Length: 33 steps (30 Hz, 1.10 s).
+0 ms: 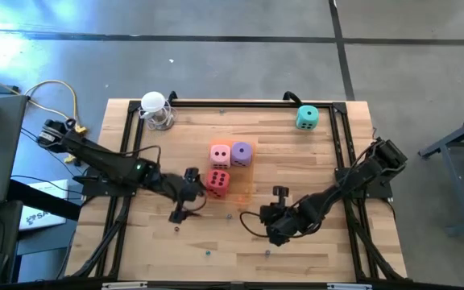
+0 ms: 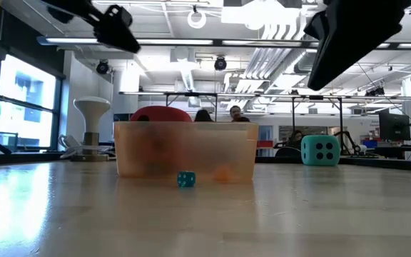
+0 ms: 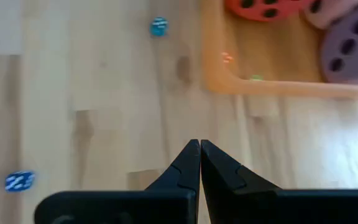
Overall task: Pick & Place Dice
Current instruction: Put the small black die into the orange bin
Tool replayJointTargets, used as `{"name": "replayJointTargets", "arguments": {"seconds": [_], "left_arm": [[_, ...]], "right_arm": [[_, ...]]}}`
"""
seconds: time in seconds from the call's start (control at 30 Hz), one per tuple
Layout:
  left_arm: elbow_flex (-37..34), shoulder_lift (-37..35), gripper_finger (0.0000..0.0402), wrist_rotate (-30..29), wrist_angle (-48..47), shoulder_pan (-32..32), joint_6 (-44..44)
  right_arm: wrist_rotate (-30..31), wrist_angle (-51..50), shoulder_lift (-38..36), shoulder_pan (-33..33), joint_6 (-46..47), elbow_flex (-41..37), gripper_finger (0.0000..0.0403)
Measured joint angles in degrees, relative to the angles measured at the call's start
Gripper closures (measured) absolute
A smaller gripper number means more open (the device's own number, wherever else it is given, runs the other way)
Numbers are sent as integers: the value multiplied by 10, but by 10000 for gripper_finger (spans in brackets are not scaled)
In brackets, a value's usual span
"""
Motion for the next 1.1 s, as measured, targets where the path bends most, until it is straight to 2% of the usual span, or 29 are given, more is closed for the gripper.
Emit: {"name": "replayJointTargets", "arguments": {"seconds": [0.13, 0.3, 0.37, 0.63, 0.8, 0.93, 1.1], "left_arm": [[-17, 2, 2, 2, 0, -47, -28], [-44, 3, 2, -1, 11, -90, -72], [-49, 3, 2, -6, 13, -102, -84], [-53, 3, 2, -88, 16, -127, -97], [-58, 16, 2, -64, 16, -129, -117], [-58, 45, 2, -46, 37, -135, -153], [-57, 92, 2, -41, 51, -138, -157]], "right_arm": [[35, -7, 0, 0, 8, 0, 399], [153, -24, 0, -7, 41, 0, 399], [174, -50, 0, -19, 62, 0, 399], [147, -47, 1, -54, 116, -65, 399], [164, -7, 1, -53, 124, -96, 399], [168, 4, 1, -53, 121, -98, 399], [177, 23, 1, -53, 105, -98, 399]]}}
